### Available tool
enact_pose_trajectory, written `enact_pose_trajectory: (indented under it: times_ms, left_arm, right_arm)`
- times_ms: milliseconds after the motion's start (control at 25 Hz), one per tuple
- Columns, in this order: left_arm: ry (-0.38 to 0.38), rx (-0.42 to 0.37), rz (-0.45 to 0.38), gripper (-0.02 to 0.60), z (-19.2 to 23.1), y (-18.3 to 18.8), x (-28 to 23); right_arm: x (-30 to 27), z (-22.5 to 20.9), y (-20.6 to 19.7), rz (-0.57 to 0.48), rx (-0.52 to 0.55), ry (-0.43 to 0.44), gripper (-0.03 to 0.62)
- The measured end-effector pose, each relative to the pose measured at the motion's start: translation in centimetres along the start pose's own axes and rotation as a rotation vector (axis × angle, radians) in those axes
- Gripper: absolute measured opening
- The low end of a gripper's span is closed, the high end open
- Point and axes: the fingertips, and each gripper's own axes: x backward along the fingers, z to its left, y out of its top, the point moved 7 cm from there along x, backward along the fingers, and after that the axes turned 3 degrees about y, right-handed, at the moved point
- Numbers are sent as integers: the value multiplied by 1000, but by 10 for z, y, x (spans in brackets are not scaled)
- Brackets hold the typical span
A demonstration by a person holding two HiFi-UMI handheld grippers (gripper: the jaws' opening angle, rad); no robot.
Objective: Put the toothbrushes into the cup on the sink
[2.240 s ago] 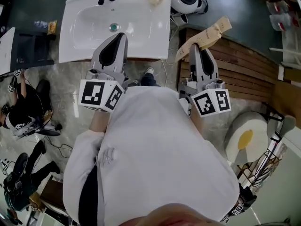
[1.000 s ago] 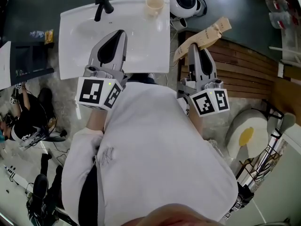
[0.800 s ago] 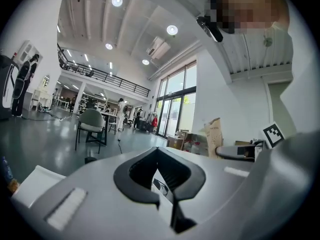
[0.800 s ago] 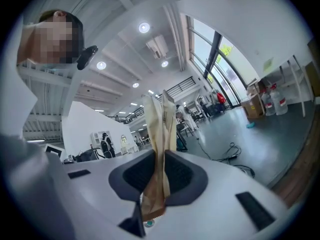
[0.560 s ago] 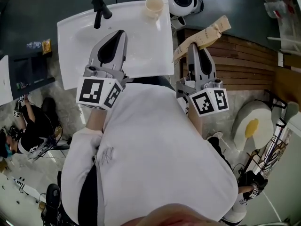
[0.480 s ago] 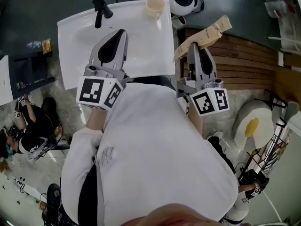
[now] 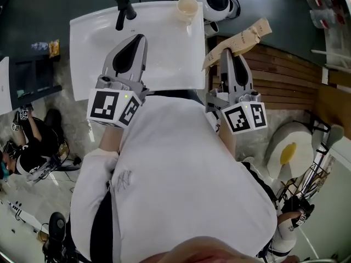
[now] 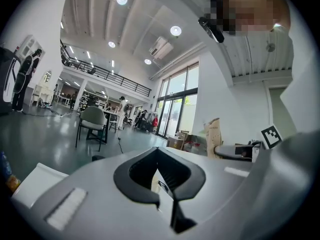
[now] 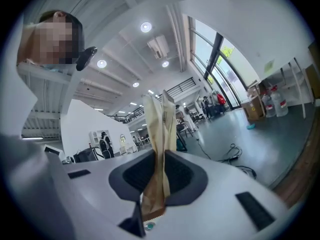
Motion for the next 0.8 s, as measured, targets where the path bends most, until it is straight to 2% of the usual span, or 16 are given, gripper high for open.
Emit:
enact_pose_trajectory:
  times_ms: [440, 800]
  left_arm:
    - [53, -14, -17, -3, 13, 3, 3]
    - [106, -12, -20, -3, 21, 4, 7]
  right_arm:
    - [-20, -5, 2, -76, 13, 58, 52]
    - [-46, -20, 13, -128, 79, 81, 52]
